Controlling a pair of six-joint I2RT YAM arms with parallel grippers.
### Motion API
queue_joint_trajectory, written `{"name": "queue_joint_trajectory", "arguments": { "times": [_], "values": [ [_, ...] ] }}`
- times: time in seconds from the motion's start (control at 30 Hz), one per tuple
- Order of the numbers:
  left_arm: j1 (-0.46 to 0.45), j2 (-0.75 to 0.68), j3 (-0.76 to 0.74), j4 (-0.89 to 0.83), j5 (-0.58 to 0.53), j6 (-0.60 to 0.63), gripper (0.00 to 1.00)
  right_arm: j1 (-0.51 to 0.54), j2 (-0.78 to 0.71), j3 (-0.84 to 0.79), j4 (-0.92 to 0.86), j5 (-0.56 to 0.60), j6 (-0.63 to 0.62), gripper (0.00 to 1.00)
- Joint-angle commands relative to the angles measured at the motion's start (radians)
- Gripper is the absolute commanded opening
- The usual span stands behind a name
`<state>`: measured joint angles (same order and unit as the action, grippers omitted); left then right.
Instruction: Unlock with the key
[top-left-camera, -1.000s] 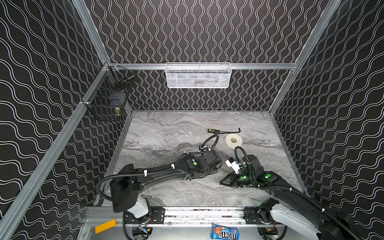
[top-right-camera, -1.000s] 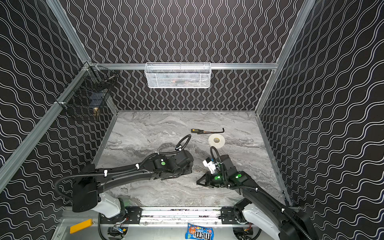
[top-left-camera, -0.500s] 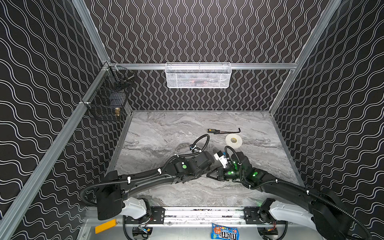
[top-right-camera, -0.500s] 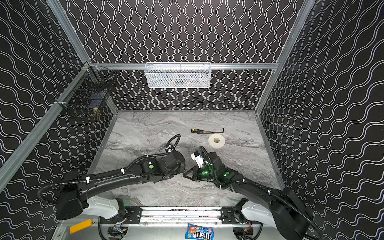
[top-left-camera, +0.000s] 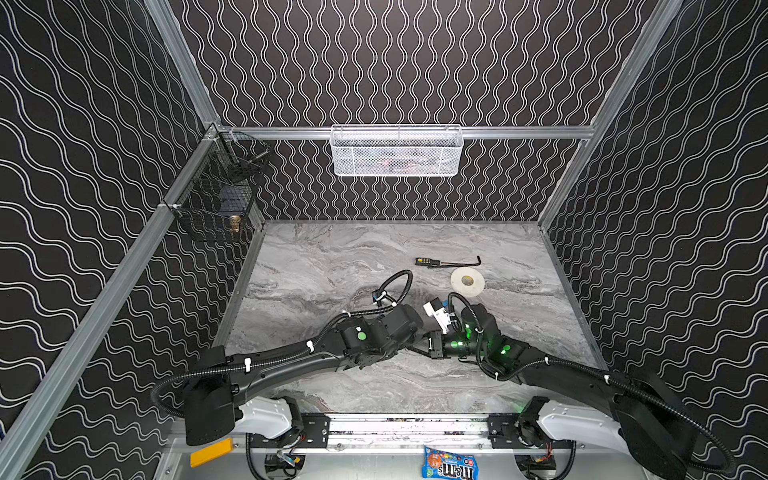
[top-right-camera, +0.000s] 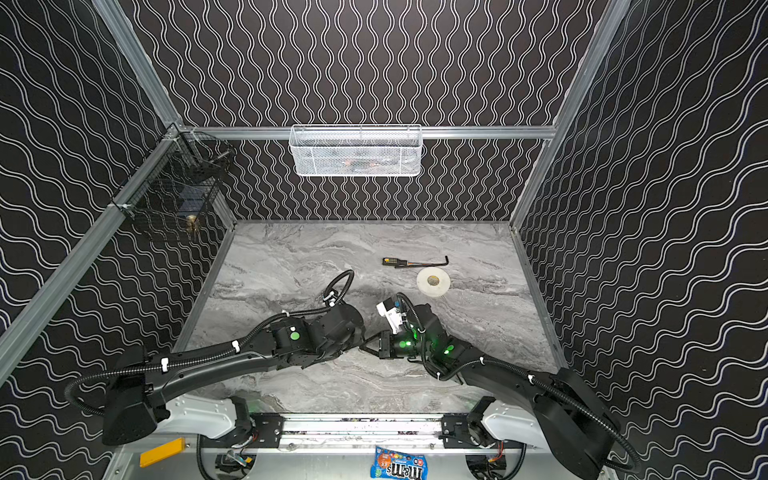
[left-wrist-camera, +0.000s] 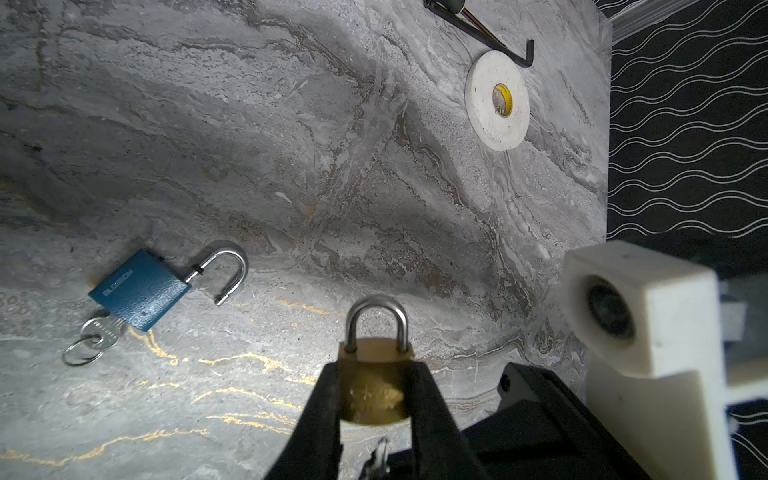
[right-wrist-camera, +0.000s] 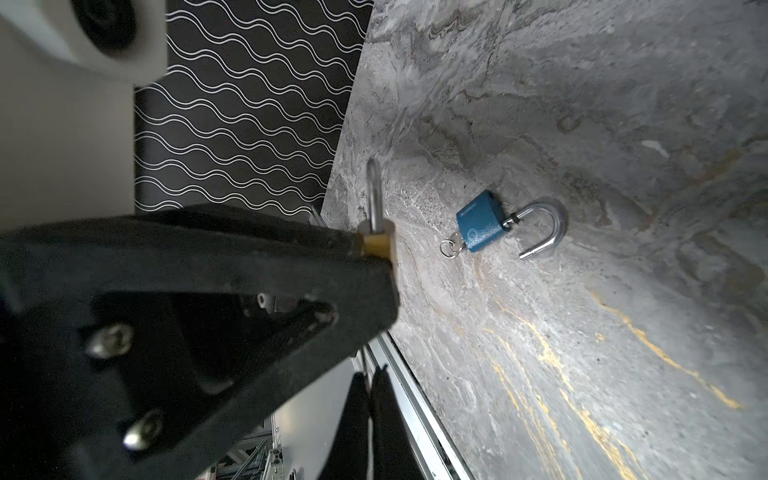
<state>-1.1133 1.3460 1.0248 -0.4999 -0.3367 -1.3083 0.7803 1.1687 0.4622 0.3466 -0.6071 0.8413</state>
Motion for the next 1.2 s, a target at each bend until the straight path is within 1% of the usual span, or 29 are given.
{"name": "queue_joint_trajectory", "arguments": {
  "times": [0.0, 0.8, 1.17],
  "values": [
    [0.001, -0.006, 0.009, -0.017, -0.025, -0.004, 0.00, 0.002, 0.002, 0.002, 0.029, 0.020, 0.001, 0.00],
    [0.001, -0.021, -0.003, 0.008, -0.004, 0.008, 0.00, 0.002, 0.029, 0.010, 0.075, 0.023, 0.033, 0.00],
    [0.001, -0.025, -0.003, 0.005, 0.000, 0.013, 0.00, -0.004, 0.013, -0.001, 0.097, 0.027, 0.068, 0.00]
  ]
}}
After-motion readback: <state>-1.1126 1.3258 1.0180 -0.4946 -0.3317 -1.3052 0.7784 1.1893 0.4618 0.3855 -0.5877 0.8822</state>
